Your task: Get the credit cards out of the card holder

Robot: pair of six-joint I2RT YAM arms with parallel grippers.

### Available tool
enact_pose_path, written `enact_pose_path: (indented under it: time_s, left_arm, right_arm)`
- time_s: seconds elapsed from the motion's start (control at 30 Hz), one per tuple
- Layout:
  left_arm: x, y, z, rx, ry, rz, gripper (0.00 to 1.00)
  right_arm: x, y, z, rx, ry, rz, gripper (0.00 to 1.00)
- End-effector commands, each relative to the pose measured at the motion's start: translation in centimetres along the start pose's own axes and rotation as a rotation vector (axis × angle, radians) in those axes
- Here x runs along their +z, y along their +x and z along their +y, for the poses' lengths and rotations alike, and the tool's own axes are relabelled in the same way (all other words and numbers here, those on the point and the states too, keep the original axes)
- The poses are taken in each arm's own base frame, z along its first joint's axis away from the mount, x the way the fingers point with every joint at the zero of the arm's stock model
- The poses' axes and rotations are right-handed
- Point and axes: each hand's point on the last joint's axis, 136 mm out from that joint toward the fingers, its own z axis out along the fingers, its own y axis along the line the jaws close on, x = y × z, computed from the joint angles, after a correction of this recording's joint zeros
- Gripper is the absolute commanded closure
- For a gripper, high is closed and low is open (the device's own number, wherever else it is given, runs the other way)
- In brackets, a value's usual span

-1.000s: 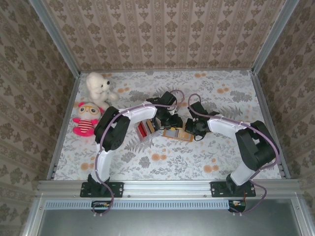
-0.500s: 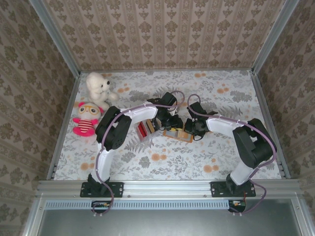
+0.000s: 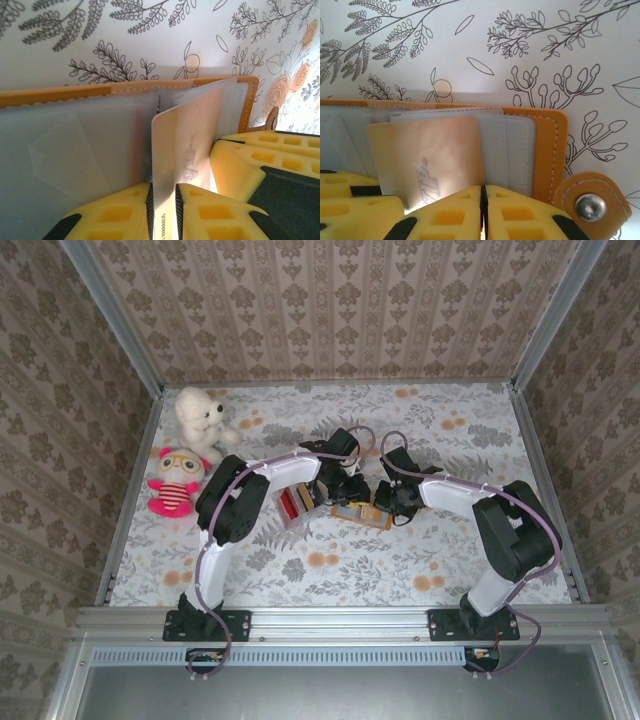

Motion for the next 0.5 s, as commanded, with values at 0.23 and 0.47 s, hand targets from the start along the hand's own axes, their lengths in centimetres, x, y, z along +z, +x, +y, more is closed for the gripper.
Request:
enact_pose_path:
  time_s: [0.23,0.47]
  left_arm:
    - [-0.8,-0.2,0.3,0.004,0.024,-0.02,0.96]
    - [-3.4,-0.2,1.3,0.046,-0.083,-0.069,1.0]
  right_arm:
    - [1.2,1.7,-2.4,0.02,0.077,0.058,0.89]
    - [0.7,1.5,-3.0,0.003,0.095,0.051,0.89]
